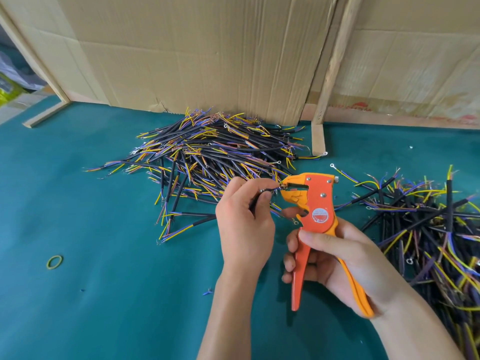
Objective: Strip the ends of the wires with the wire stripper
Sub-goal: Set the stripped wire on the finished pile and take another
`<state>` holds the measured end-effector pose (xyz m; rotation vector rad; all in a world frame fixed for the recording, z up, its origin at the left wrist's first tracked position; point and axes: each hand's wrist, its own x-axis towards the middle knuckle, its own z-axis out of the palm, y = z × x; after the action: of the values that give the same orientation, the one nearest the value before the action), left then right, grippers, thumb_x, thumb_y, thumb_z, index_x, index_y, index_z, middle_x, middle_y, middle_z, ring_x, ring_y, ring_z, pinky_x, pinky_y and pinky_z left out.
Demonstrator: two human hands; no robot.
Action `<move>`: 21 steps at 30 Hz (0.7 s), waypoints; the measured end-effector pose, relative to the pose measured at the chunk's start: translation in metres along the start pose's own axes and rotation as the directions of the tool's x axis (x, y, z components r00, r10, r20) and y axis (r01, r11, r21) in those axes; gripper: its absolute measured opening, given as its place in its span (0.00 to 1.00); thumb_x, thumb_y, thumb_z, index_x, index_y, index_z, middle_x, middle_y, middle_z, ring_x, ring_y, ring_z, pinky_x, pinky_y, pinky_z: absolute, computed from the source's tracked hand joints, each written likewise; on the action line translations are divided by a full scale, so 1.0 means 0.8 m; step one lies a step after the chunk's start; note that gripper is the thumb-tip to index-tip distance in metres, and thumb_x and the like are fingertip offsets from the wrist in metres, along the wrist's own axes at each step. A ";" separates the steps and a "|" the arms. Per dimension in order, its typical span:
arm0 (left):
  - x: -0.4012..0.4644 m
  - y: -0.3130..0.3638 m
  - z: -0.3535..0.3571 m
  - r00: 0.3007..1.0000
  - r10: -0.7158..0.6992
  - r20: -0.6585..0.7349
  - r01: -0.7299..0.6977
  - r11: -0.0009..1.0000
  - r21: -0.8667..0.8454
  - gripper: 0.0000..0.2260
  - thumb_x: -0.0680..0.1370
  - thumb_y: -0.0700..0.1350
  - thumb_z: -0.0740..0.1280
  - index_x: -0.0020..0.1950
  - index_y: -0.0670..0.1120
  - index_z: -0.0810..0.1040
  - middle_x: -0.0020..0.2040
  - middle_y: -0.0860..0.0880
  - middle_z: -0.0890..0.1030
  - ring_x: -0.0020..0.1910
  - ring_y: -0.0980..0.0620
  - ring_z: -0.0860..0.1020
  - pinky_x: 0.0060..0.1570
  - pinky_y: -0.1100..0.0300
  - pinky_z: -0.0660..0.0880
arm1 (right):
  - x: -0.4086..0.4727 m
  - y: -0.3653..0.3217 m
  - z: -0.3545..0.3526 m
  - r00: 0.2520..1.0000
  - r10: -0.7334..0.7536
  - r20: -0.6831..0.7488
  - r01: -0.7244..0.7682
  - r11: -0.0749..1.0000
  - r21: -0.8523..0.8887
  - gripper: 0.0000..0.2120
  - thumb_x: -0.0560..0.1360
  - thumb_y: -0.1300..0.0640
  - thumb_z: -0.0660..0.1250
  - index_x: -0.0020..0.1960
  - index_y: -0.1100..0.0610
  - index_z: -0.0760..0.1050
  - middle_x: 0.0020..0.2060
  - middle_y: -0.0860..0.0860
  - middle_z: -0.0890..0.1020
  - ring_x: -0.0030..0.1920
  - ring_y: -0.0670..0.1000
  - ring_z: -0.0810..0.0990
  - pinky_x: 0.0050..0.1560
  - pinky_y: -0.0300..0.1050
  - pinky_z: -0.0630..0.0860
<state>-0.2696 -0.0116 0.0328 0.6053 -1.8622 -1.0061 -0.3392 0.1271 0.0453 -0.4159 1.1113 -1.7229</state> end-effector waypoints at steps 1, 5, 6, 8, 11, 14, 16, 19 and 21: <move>0.000 0.001 0.000 1.000 0.003 0.002 -0.003 1.000 0.006 0.14 0.76 0.31 0.69 0.48 0.50 0.86 0.39 0.52 0.73 0.38 0.52 0.75 0.37 0.59 0.71 | 0.000 0.000 0.000 1.000 -0.001 -0.003 0.001 1.000 -0.002 0.20 0.71 0.61 0.71 0.63 0.61 0.80 0.40 0.63 0.78 0.36 0.63 0.79 0.40 0.61 0.80; -0.001 0.004 0.001 1.000 -0.020 0.007 0.021 0.999 -0.026 0.13 0.77 0.32 0.69 0.49 0.49 0.85 0.39 0.52 0.74 0.38 0.52 0.76 0.38 0.63 0.72 | 0.001 0.000 -0.002 0.999 -0.018 -0.039 0.018 1.000 -0.001 0.21 0.70 0.61 0.72 0.63 0.63 0.79 0.39 0.64 0.77 0.36 0.63 0.78 0.38 0.60 0.80; 0.000 0.004 0.001 0.999 -0.032 0.006 0.032 0.999 -0.043 0.12 0.77 0.32 0.69 0.49 0.49 0.85 0.39 0.51 0.75 0.38 0.52 0.76 0.39 0.65 0.71 | 0.001 0.000 -0.003 0.998 -0.029 -0.055 0.029 1.000 0.001 0.22 0.70 0.60 0.72 0.63 0.63 0.79 0.39 0.64 0.77 0.36 0.63 0.78 0.38 0.60 0.80; 0.000 0.005 0.000 0.998 -0.057 0.008 0.057 0.996 -0.065 0.11 0.77 0.33 0.69 0.49 0.49 0.85 0.39 0.47 0.76 0.37 0.52 0.75 0.39 0.67 0.70 | 0.000 -0.003 -0.006 0.996 -0.049 -0.072 0.050 0.999 0.007 0.23 0.69 0.60 0.72 0.63 0.63 0.78 0.40 0.63 0.77 0.36 0.63 0.78 0.38 0.59 0.80; 0.001 0.005 -0.001 0.989 -0.143 0.025 0.145 0.979 -0.140 0.09 0.76 0.35 0.70 0.46 0.48 0.86 0.38 0.50 0.80 0.35 0.56 0.76 0.40 0.65 0.72 | -0.003 -0.008 -0.011 0.998 -0.055 -0.029 0.055 0.998 0.008 0.22 0.70 0.60 0.71 0.64 0.62 0.78 0.40 0.63 0.77 0.37 0.63 0.79 0.39 0.59 0.80; 0.002 0.005 0.000 0.974 -0.218 0.057 0.225 0.948 -0.226 0.09 0.76 0.36 0.72 0.44 0.49 0.86 0.35 0.53 0.81 0.33 0.59 0.75 0.39 0.66 0.72 | -0.005 -0.010 -0.015 0.999 -0.034 0.040 0.034 0.999 0.002 0.22 0.72 0.62 0.72 0.65 0.62 0.77 0.40 0.63 0.77 0.37 0.63 0.79 0.40 0.59 0.80; 0.003 0.005 -0.001 0.966 -0.243 0.090 0.259 0.922 -0.288 0.08 0.76 0.36 0.71 0.44 0.48 0.87 0.34 0.55 0.80 0.33 0.58 0.74 0.38 0.66 0.70 | -0.007 -0.012 -0.016 0.998 -0.028 0.063 0.029 1.000 -0.006 0.24 0.71 0.61 0.73 0.66 0.62 0.77 0.41 0.63 0.77 0.38 0.63 0.78 0.41 0.60 0.79; 0.003 0.004 -0.001 0.967 -0.224 0.117 0.249 0.924 -0.290 0.10 0.77 0.35 0.71 0.44 0.49 0.87 0.30 0.58 0.76 0.32 0.57 0.72 0.38 0.65 0.68 | -0.009 -0.014 -0.019 0.996 -0.031 0.086 0.033 0.999 -0.026 0.24 0.72 0.62 0.73 0.67 0.62 0.76 0.41 0.62 0.77 0.38 0.63 0.78 0.41 0.60 0.79; 0.002 0.005 -0.001 0.971 -0.199 0.132 0.229 0.934 -0.273 0.10 0.77 0.36 0.70 0.45 0.51 0.86 0.29 0.58 0.74 0.31 0.57 0.70 0.37 0.66 0.67 | -0.009 -0.014 -0.020 0.994 -0.031 0.105 0.035 0.998 -0.042 0.24 0.72 0.61 0.73 0.67 0.62 0.76 0.41 0.62 0.77 0.38 0.63 0.78 0.41 0.60 0.79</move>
<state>-0.2695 -0.0106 0.0370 0.5994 -1.7176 -1.4462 -0.3533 0.1421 0.0482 -0.5486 1.0732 -1.6883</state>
